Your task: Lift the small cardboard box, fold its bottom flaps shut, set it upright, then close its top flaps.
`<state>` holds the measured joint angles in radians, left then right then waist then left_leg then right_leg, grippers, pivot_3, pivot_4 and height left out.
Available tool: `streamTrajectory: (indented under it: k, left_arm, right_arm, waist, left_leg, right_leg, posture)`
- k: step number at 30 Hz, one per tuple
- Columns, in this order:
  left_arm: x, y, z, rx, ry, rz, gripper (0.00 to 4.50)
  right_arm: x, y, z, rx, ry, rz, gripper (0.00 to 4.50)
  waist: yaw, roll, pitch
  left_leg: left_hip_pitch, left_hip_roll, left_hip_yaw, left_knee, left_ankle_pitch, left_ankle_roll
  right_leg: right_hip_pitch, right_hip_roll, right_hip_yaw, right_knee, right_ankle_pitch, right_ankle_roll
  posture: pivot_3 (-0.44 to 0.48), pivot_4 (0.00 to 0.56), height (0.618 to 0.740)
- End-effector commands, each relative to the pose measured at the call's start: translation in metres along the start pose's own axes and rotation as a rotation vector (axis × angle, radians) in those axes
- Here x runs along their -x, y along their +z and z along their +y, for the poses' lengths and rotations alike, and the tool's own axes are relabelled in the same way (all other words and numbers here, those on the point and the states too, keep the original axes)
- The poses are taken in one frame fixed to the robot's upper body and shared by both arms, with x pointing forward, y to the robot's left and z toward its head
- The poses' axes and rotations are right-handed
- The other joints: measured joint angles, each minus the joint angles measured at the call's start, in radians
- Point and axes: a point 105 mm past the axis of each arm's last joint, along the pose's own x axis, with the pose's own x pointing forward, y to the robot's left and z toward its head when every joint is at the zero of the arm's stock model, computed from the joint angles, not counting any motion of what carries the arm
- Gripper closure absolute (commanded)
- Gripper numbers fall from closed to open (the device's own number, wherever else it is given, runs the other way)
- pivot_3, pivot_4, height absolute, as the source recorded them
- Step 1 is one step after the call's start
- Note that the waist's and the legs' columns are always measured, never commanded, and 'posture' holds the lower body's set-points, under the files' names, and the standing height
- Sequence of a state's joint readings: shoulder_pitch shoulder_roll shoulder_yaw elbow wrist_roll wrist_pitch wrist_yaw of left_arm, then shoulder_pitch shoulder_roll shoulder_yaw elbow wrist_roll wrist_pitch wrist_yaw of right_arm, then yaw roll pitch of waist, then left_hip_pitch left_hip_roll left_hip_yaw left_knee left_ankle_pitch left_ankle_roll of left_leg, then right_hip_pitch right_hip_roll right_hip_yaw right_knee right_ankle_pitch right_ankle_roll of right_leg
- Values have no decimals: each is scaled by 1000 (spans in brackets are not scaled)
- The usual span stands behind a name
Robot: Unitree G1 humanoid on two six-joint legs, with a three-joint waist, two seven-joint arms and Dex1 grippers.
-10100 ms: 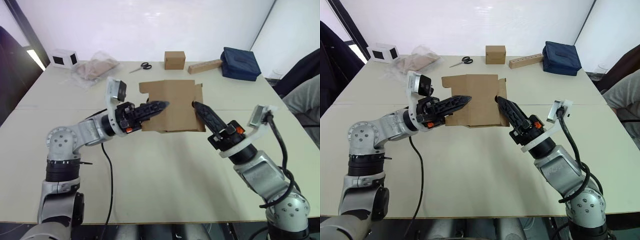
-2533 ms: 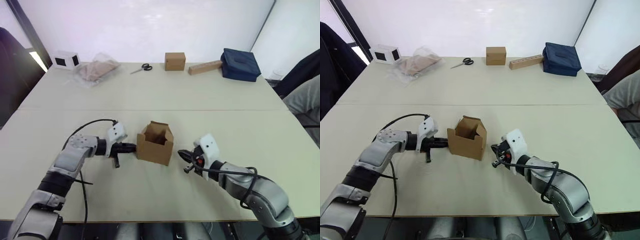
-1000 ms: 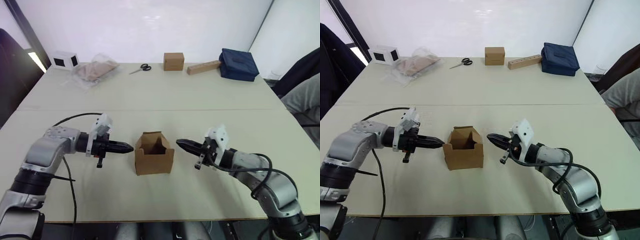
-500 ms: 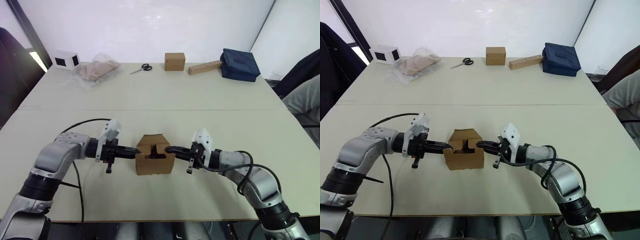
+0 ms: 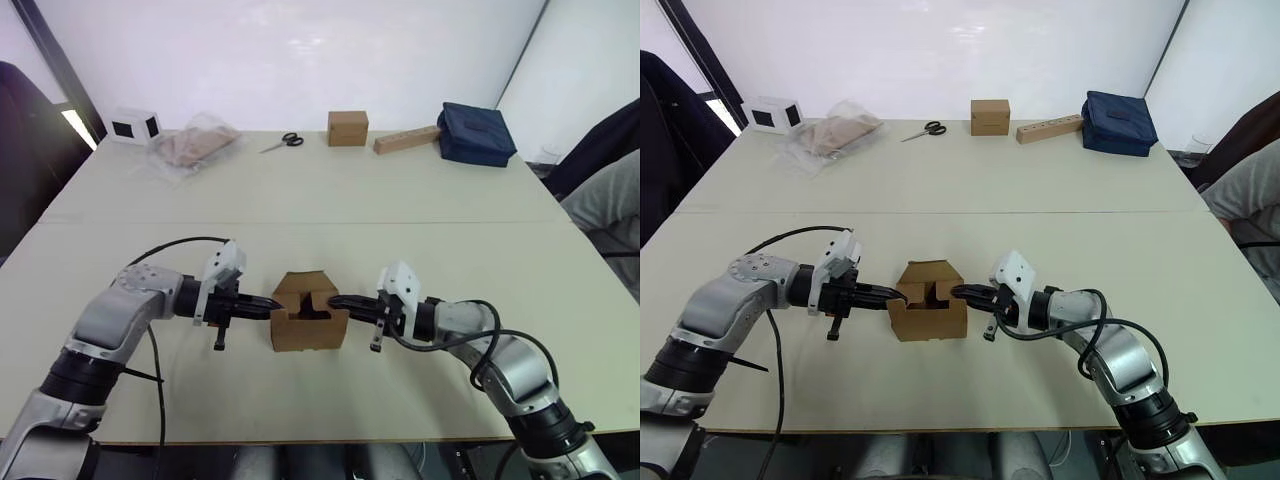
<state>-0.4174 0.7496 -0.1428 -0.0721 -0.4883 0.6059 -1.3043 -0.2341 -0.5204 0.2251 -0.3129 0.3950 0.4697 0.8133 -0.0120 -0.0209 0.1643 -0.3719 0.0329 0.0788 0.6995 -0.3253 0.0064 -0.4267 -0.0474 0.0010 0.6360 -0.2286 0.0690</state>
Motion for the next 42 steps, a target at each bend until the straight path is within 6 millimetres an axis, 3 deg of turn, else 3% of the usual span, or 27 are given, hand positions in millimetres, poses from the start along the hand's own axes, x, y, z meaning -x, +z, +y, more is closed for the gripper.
streamTrajectory:
  k: [1, 7, 13, 16, 19, 22, 24, 31, 36, 42]
  left_arm:
    - [6, 18, -7, 24, -24, -75, 4438]
    - [19, 54, -16, 31, -47, -176, 4438]
    - [38, 59, -11, 6, -16, -143, 4438]
    - [54, 57, 13, 8, 67, -119, 4438]
    - [53, 57, 39, 23, 121, -136, 4438]
    - [42, 53, 58, 43, 136, -147, 4438]
    - [25, 48, 69, 39, 123, -135, 4438]
    - [-26, 33, 88, 19, 77, -95, 4438]
    - [-59, 20, 83, -3, 2, -57, 4438]
    - [-64, 23, 70, -10, -104, -77, 4438]
  right_arm:
    - [5, 15, -4, -19, -30, -51, 4500]
    - [14, 65, -5, -14, -55, -213, 4500]
    - [24, 86, 9, -17, -32, -246, 4500]
    - [29, 88, 31, 7, 46, -200, 4500]
    - [30, 79, 48, 32, 117, -109, 4500]
    - [28, 70, 49, 31, 121, -54, 4500]
    - [24, 62, 49, 32, 124, -16, 4500]
    - [13, 48, 48, 42, 128, 43, 4500]
    - [7, 46, 45, 28, 111, 52, 4500]
    - [5, 43, 42, 9, 97, 56, 4500]
  waist:
    - [0, 0, 0]
    - [0, 0, 2]
    - [-1, 0, 2]
    - [3, 0, 3]
    - [7, 0, 3]
    - [3, 0, 3]
    - [2, 0, 3]
    - [-1, -1, 3]
    - [2, -1, 3]
    - [0, -1, 3]
  left_leg:
    - [0, 0, 0, 0, 0, 0]
    - [-5, 0, 0, 0, 0, 0]
    - [-5, 0, 0, -3, 0, 0]
    - [-5, 0, 0, -3, 0, 0]
    - [-5, 0, 0, -3, 0, 0]
    - [-5, -1, 0, -2, 0, 0]
    - [-6, -2, 1, -2, 0, 0]
    - [-20, -3, 0, 0, 0, 0]
    - [-20, -3, -1, -1, 0, 1]
    - [-21, -3, -1, 0, 0, 1]
  right_leg:
    - [0, 0, 0, 0, 0, 0]
    - [-3, 0, 0, -2, 0, 0]
    - [-3, 0, 0, -4, 0, 0]
    - [-4, 0, -1, -4, 0, 0]
    - [-4, 0, -2, -5, 0, 0]
    - [-2, -1, -2, -6, 0, 0]
    - [-2, -2, -2, -7, 0, 0]
    - [-16, 0, -2, -6, 2, 4]
    - [-16, 2, -3, -6, 3, 5]
    - [-16, 1, -3, -6, 3, 4]
  posture:
    - [0, 150, 740]
    - [0, 150, 740]
    - [0, 150, 740]
    - [0, 150, 740]
    - [0, 150, 740]
    - [0, 150, 740]
    - [0, 150, 740]
    - [0, 150, 740]
    - [0, 150, 740]
    - [0, 150, 740]
